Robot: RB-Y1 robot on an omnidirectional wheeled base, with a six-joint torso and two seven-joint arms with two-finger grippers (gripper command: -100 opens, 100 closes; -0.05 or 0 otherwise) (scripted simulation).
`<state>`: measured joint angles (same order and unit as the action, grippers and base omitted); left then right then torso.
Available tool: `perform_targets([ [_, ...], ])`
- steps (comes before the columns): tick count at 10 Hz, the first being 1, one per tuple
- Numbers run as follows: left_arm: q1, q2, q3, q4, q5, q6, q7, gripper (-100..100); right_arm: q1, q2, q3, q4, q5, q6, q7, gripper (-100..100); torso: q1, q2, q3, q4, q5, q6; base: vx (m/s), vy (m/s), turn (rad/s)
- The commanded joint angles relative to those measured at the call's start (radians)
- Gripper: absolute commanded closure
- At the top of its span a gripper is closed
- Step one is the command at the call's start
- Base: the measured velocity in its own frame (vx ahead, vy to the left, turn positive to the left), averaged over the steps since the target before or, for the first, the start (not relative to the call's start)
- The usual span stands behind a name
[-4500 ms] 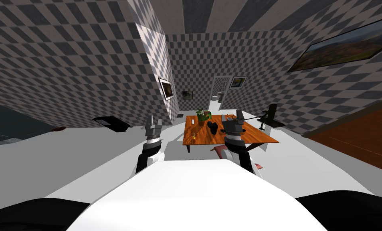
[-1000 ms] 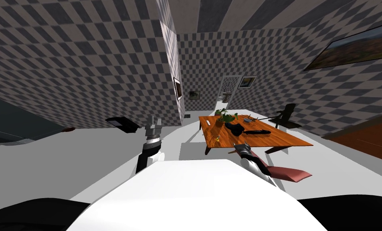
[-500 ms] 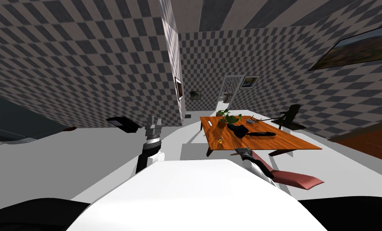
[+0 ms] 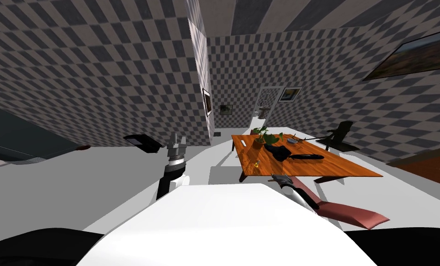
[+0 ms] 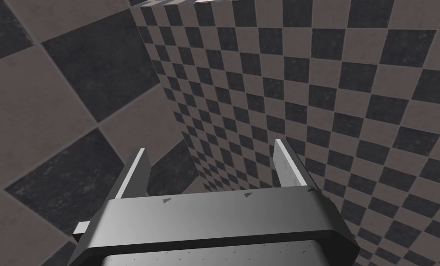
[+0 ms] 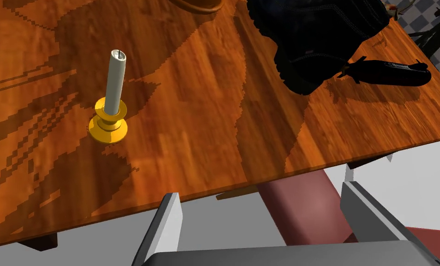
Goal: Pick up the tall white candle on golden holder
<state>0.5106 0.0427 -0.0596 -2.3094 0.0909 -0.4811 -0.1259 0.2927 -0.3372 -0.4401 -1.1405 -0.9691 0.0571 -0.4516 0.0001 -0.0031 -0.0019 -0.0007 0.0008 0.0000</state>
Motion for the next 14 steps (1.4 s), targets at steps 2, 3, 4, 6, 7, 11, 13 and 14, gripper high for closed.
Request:
perform_targets([
  [2,0.0,0.0,0.0,0.0,0.0,0.0,0.0,0,-0.021,-0.001,-0.022,0.067,-0.051,0.039,-0.006,-100,0.0,-0.001,-0.001,0.0,0.0,0.0,0.067,0.023,0.032],
  [3,0.0,0.0,0.0,0.0,0.0,0.0,0.0,0,-0.038,-0.004,-0.037,0.112,-0.101,0.071,-0.014,-100,0.0,-0.001,-0.001,0.0,0.0,0.0,0.084,0.024,0.038],
  [4,0.0,0.0,0.0,0.0,0.0,0.0,0.0,0,-0.038,-0.004,-0.037,0.125,-0.101,0.073,-0.014,-100,0.001,-0.002,-0.001,0.0,0.0,0.0,0.078,0.016,0.02],
  [6,0.0,0.0,0.0,0.0,0.0,0.0,0.0,0,-0.055,-0.006,-0.053,0.181,-0.151,0.107,-0.021,-100,0.0,-0.003,-0.002,0.0,0.0,0.0,0.086,0.017,0.036],
  [7,0.0,0.0,0.0,0.0,0.0,0.0,0.0,0,-0.055,-0.006,-0.053,0.181,-0.151,0.107,-0.021,-100,0.0,-0.002,-0.001,0.0,0.0,0.0,0.029,0.007,-0.007],
  [11,0.0,0.0,0.0,0.0,0.0,0.0,0.0,0,-0.088,-0.009,-0.082,0.288,-0.247,0.172,-0.036,-100,-0.001,-0.002,-0.001,0.0,0.0,0.0,0.073,-0.001,0.031],
  [13,0.0,0.0,0.0,0.0,0.0,0.0,0.0,0,-0.104,-0.01,-0.095,0.338,-0.293,0.204,-0.042,-100,-0.002,-0.003,-0.001,0.0,0.0,0.0,0.087,-0.013,0.032],
  [14,0.0,0.0,0.0,0.0,0.0,0.0,0.0,0,-0.104,-0.01,-0.095,0.338,-0.293,0.204,-0.042,-100,-0.002,-0.002,-0.001,0.0,0.0,0.0,0.038,-0.005,0.001],
])
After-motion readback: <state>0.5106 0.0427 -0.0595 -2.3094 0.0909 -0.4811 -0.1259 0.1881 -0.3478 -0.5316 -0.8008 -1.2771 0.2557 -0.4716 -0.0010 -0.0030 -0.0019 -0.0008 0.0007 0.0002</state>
